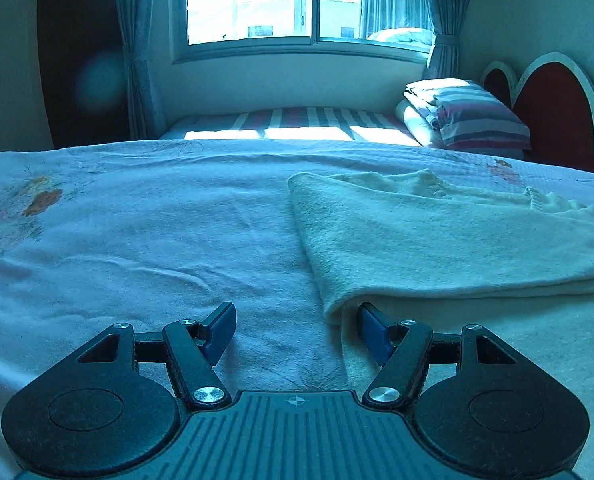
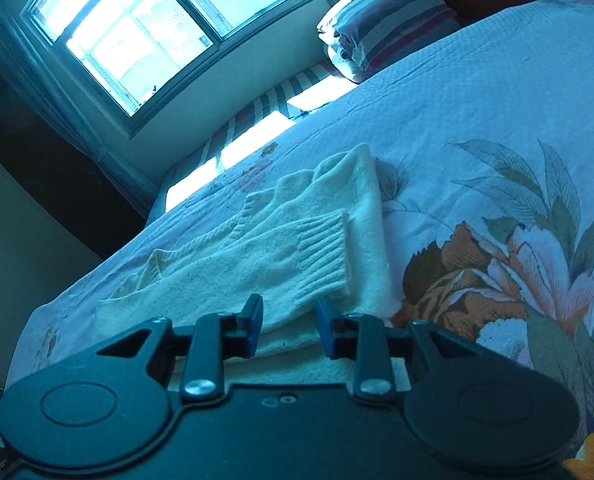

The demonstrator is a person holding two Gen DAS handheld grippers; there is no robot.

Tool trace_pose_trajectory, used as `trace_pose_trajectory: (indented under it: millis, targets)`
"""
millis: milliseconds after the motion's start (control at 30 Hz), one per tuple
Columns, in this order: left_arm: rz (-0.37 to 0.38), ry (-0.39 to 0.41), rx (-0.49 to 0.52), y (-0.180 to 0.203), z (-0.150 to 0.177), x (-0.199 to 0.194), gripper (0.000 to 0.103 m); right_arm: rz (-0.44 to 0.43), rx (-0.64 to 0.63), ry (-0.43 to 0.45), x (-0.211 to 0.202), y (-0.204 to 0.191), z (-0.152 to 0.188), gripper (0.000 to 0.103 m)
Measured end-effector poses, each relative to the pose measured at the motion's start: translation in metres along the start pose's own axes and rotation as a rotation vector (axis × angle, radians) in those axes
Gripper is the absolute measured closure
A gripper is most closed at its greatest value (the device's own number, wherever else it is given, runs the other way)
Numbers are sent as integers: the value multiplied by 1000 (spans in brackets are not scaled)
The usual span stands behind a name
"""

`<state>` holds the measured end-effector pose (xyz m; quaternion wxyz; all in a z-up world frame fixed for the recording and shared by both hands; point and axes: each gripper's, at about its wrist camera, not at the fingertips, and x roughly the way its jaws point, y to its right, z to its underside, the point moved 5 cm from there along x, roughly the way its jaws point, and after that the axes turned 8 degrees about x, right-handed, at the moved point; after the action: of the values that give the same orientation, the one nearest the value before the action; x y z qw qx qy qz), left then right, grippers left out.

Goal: Fold small clothes

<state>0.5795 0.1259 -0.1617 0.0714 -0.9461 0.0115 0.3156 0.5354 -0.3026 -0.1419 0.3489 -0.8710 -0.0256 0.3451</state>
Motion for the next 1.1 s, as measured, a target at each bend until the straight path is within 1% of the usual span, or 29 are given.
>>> trace_pose_trajectory:
  millis: [100,200,300,333,433,533,667,700,767,867,967,1033,1100]
  targets:
    - [22,1,-17,-4,1,6,35,-13,86,-6,6,9,2,72]
    - [24,3,-16,-3,1,7,35,-29,167,1,11,18,3,76]
    - [22,8,-16,-2,2,8,35,-15,185,16,14,17,0,76]
    - [24,9,-20,-2,2,8,35,-9,187,13,14,14,0,74]
    - [33,13,-35,-4,4,8,35,-8,215,-6,4,16,8,74]
    - [39,15,-45,-6,5,9,35,-49,266,-6,-3,26,16,74]
    - [29,18,-49,-5,5,9,35,-90,303,14,9,35,10,77]
    - [25,19,-62,-6,4,9,35,-92,304,21,12,35,8,78]
    - [19,18,-95,-8,4,10,35,-103,295,40,16,31,3,78]
    - [13,12,-91,-6,4,13,35,-104,272,67,14,26,-2,78]
    - [5,13,-71,-3,3,13,35,-84,212,72,12,17,-7,86]
    - [6,15,-79,-4,4,13,35,-76,167,80,8,9,-9,92]
    - [3,18,-78,-4,4,13,35,-65,120,113,1,0,-15,94]
